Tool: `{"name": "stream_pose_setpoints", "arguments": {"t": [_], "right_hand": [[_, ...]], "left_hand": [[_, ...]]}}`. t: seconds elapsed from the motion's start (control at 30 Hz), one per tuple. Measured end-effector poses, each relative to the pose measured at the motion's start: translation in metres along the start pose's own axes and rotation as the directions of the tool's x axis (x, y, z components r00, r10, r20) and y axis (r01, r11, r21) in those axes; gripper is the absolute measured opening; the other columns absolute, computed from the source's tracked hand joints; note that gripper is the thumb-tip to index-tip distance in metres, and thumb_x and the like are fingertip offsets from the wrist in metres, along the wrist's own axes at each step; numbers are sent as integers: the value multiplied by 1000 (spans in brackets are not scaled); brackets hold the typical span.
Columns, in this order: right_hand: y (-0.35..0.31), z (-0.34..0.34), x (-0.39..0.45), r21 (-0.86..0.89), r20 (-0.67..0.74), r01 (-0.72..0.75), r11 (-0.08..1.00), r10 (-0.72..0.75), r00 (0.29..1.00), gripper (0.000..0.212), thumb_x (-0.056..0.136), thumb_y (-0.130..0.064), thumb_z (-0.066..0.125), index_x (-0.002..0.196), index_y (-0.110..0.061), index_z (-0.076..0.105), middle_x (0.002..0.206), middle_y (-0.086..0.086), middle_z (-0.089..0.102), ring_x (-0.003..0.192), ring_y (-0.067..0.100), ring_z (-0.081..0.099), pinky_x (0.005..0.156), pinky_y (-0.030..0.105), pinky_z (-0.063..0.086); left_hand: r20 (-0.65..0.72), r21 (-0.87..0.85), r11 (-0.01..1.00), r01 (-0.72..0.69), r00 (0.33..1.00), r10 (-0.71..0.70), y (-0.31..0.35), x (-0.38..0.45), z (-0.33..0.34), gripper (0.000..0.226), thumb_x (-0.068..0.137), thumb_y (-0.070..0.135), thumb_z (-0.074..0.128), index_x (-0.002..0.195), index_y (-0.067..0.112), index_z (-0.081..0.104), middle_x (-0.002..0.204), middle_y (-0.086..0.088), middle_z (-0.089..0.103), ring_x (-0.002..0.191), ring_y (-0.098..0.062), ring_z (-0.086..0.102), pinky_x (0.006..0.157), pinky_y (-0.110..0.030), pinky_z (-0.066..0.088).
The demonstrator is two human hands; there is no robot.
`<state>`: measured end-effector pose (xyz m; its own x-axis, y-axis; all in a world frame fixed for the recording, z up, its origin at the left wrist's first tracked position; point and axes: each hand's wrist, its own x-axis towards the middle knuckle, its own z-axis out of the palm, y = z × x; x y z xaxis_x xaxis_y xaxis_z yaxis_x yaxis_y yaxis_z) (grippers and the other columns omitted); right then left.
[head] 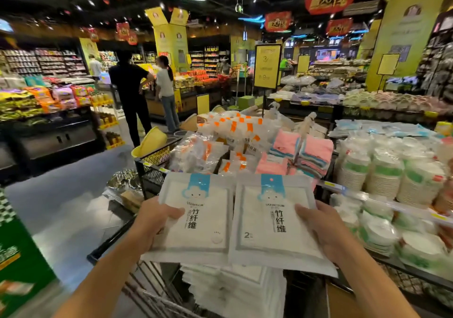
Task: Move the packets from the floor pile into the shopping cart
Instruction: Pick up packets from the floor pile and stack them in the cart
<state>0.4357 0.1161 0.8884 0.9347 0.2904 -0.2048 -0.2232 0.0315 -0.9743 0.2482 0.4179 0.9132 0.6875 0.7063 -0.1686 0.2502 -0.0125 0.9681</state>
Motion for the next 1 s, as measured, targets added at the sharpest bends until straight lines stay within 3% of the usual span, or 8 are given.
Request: {"name": "stream_pose_setpoints", "arguments": {"t": [0.23, 0.37, 0.43, 0.5, 0.57, 0.7, 0.87, 1.0], "right_hand": [[29, 68, 38, -11, -33, -8, 1000, 7, 999, 24, 97, -5, 67, 121, -2, 66, 101, 19, 77, 90, 36, 75, 79, 45, 60], [48, 79, 57, -39, -78, -43, 998, 40, 996, 24, 98, -3, 65, 122, -1, 65, 105, 21, 76, 97, 38, 74, 87, 49, 60], [58, 80, 70, -48, -99, -58, 997, 53, 994, 22, 99, -4, 65, 120, -3, 66, 104, 19, 76, 94, 35, 74, 81, 44, 62], [71, 79, 85, -47, -117, -71, 996, 65, 991, 19, 99, -3, 64, 118, -5, 65, 101, 16, 76, 89, 31, 74, 70, 37, 62], [89, 77, 104, -65, -138, -98, 993, 89, 986, 21, 99, -4, 64, 120, -6, 64, 104, 15, 76, 91, 31, 74, 72, 39, 61], [128, 69, 144, -121, -157, -154, 981, 135, 978, 26, 99, -8, 66, 124, -10, 63, 109, 13, 75, 95, 31, 75, 80, 48, 62], [180, 66, 187, -209, -202, -237, 949, 195, 960, 27, 98, -17, 68, 123, -15, 60, 112, 8, 73, 96, 26, 75, 82, 49, 64], [231, 69, 207, -250, -254, -344, 905, 282, 925, 30, 97, -16, 67, 125, -14, 58, 114, 7, 72, 97, 24, 74, 81, 46, 64]], "left_hand": [[12, 22, 999, 34, 999, -35, -22, 69, -52, 29, 80, -4, 77, 108, 1, 69, 92, -15, 77, 76, -32, 75, 52, -29, 56], [32, 26, 996, 84, 996, -85, -44, 109, -49, 29, 79, -2, 79, 106, 4, 70, 91, -12, 78, 81, -33, 74, 61, -35, 57], [40, 31, 994, 109, 993, -110, -56, 129, -42, 25, 80, 0, 80, 102, 7, 71, 85, -8, 78, 80, -30, 74, 65, -38, 57], [43, 41, 991, 130, 990, -132, -69, 148, -32, 26, 79, 1, 81, 102, 10, 71, 86, -6, 78, 83, -31, 74, 77, -46, 60], [45, 52, 988, 145, 988, -147, -83, 166, -20, 28, 80, 2, 81, 104, 11, 70, 88, -6, 79, 85, -31, 75, 82, -50, 60], [29, 40, 983, 178, 983, -180, -111, 201, 3, 25, 82, -2, 78, 101, 11, 68, 87, -6, 77, 80, -28, 74, 65, -39, 58], [70, 84, 978, 192, 978, -198, -163, 252, 25, 30, 83, -1, 77, 109, 10, 68, 96, -6, 76, 86, -26, 73, 67, -37, 57], [165, 154, 944, 290, 935, -314, -222, 284, 45, 37, 82, 3, 79, 116, 11, 68, 100, -8, 78, 89, -28, 76, 77, -49, 62]]}}
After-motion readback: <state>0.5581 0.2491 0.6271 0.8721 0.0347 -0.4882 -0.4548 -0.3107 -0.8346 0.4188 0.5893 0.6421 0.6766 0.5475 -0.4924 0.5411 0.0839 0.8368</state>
